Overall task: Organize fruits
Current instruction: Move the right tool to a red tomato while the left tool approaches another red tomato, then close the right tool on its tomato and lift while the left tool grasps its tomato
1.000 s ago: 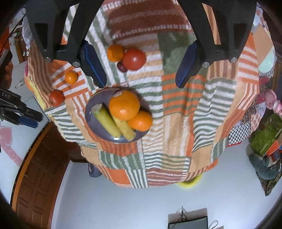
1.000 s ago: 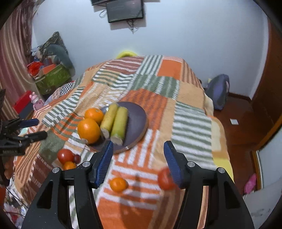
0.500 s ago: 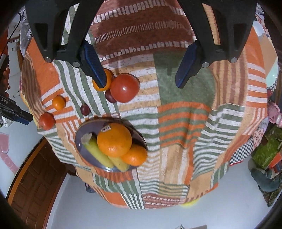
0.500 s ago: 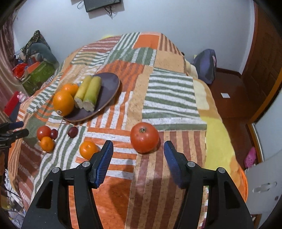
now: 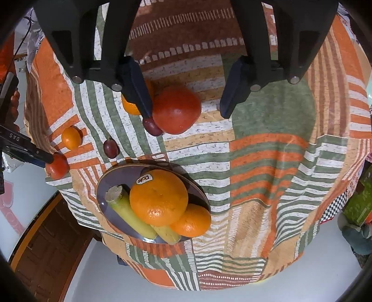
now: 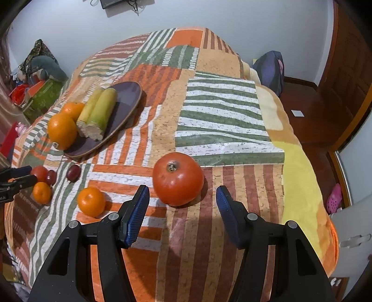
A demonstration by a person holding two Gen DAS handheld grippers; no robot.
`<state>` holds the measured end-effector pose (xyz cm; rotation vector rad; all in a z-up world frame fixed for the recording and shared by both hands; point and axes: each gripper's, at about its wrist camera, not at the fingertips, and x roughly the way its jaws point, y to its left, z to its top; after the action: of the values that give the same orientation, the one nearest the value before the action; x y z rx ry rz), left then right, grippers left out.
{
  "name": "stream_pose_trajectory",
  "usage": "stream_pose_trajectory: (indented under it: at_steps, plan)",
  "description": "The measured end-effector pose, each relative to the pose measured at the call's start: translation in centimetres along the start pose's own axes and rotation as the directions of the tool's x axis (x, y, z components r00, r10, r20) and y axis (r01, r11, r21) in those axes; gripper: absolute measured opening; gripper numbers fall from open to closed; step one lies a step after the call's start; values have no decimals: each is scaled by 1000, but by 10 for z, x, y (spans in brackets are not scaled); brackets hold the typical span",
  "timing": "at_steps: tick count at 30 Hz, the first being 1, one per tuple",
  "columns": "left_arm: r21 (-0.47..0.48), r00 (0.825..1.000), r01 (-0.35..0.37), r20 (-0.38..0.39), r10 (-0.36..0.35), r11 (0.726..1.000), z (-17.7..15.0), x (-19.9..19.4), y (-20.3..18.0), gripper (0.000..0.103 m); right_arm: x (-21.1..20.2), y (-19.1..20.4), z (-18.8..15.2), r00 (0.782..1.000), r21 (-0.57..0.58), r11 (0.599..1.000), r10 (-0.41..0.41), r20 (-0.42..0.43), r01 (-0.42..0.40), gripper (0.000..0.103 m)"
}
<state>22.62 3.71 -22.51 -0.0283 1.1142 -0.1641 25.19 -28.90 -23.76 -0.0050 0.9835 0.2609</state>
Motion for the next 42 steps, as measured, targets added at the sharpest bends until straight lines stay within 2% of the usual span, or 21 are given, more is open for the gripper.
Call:
stream_pose_trajectory:
  at_steps: [8,12,17,19,29,34,42]
  plan:
    - [4,1000,20,-1,-20,1000,3,2,-1,54,14,1,1,1000,-5,1000,4,-21,-4,56]
    - [-1,999,49,-9,-49,999,2,2,0,46,18,1,3,1000,-5,1000,11,-23,-11,53]
    - [-14,998,56,-16,-56,998,2,3,0,46,23,4,6,1000,-12,1000,-1,-21,0,52]
    - [-24,998,61,-20,-62,998,3,4,1,46,23,5,6,1000,-21,1000,1,-18,-1,46]
    - [7,999,27,-16,-27,1000,6,4,-5,43,15,8,3,1000,-32,999,19,-5,-19,45]
    - [-3,1000,13,5,-13,1000,5,-7,0,43,6,13,6,1000,-46,999,26,17,-25,45]
    - [-3,996,20,89,-20,1000,23,-38,-1,43,-12,26,20,996,-81,996,51,77,-45,45]
